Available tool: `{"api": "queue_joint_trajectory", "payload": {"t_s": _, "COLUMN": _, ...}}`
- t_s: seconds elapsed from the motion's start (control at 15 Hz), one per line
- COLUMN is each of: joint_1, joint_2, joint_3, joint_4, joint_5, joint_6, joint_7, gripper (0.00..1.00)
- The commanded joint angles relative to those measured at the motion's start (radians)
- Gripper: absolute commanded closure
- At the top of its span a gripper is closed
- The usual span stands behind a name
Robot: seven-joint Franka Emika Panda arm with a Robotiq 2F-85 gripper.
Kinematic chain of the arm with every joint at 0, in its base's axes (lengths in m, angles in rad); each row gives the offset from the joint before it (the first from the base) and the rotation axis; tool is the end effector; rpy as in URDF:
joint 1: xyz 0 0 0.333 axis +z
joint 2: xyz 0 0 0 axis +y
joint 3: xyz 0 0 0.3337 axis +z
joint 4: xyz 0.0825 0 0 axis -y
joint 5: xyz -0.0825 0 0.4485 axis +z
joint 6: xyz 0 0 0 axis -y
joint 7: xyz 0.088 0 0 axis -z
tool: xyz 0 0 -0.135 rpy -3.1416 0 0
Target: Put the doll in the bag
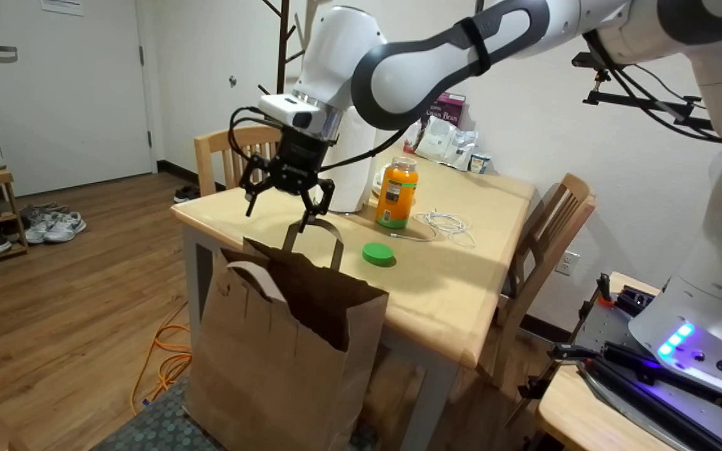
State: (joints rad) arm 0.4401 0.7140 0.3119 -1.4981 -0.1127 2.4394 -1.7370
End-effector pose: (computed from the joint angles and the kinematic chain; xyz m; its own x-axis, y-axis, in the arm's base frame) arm 0.6183 0.5211 0.2386 -0.7850 0.6160 0.0657 0.6081 0.7459 0.2720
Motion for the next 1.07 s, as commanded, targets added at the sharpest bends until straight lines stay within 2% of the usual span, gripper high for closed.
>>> {"api": "queue_joint_trajectory", "payload": {"t_s": 0.0, "joint_1": 0.037, "joint_2": -0.037, "joint_3": -0.060, "joint_4": 0.046, "joint_5": -0.101, "joint_6": 0.000, "joint_7": 0.139, "gripper": 0.00}}
{"api": "queue_joint_trajectory", "payload": {"t_s": 0.13, "joint_1": 0.068, "joint_2": -0.055, "joint_3": -0.111, "joint_4": 0.074, "joint_5": -0.182, "joint_6": -0.015, "joint_7": 0.239, "gripper": 0.00}}
{"api": "queue_joint_trajectory", "payload": {"t_s": 0.47, "joint_1": 0.137, "joint_2": -0.097, "joint_3": -0.215, "joint_4": 0.129, "joint_5": -0.404, "joint_6": -0.166, "joint_7": 0.496, "gripper": 0.00}}
{"api": "queue_joint_trajectory", "payload": {"t_s": 0.67, "joint_1": 0.142, "joint_2": -0.134, "joint_3": -0.236, "joint_4": 0.138, "joint_5": -0.472, "joint_6": -0.263, "joint_7": 0.642, "gripper": 0.00}}
{"api": "queue_joint_trajectory", "payload": {"t_s": 0.73, "joint_1": 0.157, "joint_2": -0.161, "joint_3": -0.269, "joint_4": 0.117, "joint_5": -0.457, "joint_6": -0.283, "joint_7": 0.679, "gripper": 0.00}}
{"api": "queue_joint_trajectory", "payload": {"t_s": 0.8, "joint_1": 0.133, "joint_2": -0.185, "joint_3": -0.244, "joint_4": 0.104, "joint_5": -0.404, "joint_6": -0.329, "joint_7": 0.651, "gripper": 0.00}}
{"api": "queue_joint_trajectory", "payload": {"t_s": 0.87, "joint_1": 0.107, "joint_2": -0.122, "joint_3": -0.201, "joint_4": 0.153, "joint_5": -0.454, "joint_6": -0.282, "joint_7": 0.630, "gripper": 0.00}}
{"api": "queue_joint_trajectory", "payload": {"t_s": 1.0, "joint_1": 0.097, "joint_2": -0.132, "joint_3": -0.190, "joint_4": 0.153, "joint_5": -0.455, "joint_6": -0.294, "joint_7": 0.630, "gripper": 0.00}}
